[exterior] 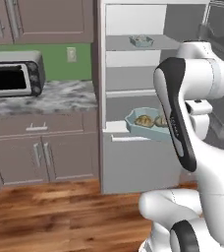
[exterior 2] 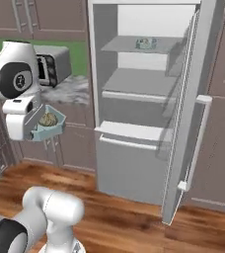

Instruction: Place two dumplings into each of the tupperware containers and then place the containers in the fridge.

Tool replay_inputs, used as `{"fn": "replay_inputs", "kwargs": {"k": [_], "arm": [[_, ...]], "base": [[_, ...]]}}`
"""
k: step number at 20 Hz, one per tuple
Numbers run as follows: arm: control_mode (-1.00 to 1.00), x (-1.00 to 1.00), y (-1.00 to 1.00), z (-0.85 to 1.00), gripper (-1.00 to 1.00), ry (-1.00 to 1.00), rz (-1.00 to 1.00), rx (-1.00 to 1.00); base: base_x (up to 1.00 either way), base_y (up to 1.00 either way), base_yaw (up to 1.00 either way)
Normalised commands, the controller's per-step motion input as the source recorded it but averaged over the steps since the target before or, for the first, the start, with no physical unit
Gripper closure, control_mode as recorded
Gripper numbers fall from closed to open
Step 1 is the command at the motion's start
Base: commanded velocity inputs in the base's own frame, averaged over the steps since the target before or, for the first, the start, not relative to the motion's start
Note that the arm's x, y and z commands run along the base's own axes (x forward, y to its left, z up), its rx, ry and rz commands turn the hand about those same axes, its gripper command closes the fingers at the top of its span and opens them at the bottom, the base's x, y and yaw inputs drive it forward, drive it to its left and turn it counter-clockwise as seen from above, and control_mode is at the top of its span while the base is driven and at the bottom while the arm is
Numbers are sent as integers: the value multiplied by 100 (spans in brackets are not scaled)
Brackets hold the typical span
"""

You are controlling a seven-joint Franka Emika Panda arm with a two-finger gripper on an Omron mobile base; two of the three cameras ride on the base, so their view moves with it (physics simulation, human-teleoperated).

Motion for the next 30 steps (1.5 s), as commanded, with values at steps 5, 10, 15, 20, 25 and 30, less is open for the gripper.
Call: {"fn": "replay_inputs", "kwargs": {"k": [5,10,15,20,25,30], "arm": [[100,0,0,0,100,0,0,0],[100,0,0,0,100,0,0,0],[100,0,0,0,100,0,0,0],[100,0,0,0,100,0,0,0],[100,0,0,0,100,0,0,0],[100,0,0,0,100,0,0,0]], "base": [[41,49,-81],[92,21,-33],[80,-5,-1],[59,-25,4],[68,-35,16],[60,-32,24]]}}
